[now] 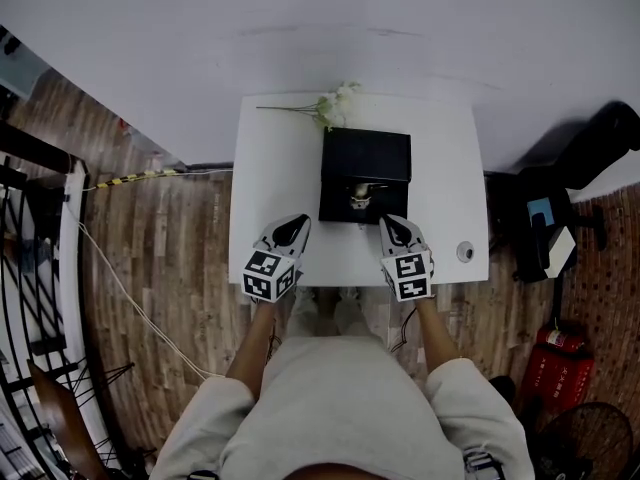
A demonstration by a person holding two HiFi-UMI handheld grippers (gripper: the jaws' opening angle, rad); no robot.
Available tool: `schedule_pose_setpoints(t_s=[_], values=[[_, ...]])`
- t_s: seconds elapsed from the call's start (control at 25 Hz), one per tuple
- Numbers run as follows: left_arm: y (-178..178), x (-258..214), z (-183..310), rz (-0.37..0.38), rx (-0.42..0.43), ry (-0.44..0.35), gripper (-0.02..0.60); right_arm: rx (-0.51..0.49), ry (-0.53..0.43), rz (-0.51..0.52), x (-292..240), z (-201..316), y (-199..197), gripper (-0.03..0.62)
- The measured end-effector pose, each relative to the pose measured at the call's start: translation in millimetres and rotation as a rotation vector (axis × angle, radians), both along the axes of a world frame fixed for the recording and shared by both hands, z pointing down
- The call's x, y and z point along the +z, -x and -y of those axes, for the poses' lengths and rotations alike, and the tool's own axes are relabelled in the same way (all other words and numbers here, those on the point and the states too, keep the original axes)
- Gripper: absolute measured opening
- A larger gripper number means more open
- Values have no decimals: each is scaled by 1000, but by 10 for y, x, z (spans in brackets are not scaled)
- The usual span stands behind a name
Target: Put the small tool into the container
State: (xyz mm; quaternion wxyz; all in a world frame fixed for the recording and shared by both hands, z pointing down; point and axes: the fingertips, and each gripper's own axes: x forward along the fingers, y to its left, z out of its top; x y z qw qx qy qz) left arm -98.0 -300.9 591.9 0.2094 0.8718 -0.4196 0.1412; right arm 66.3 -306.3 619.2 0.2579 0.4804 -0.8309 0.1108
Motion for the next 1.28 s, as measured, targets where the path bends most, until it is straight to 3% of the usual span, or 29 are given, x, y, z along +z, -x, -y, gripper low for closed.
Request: schedule_pose_setpoints(t_s=[0.24,1.28], values=[[21,-129,12,-6,-15,-27,16,101,-53,117,-282,-20,-141,0],[-46,-799,322,-8,-8,-180,15,124,-248,111,-1112,187,-263,-2]])
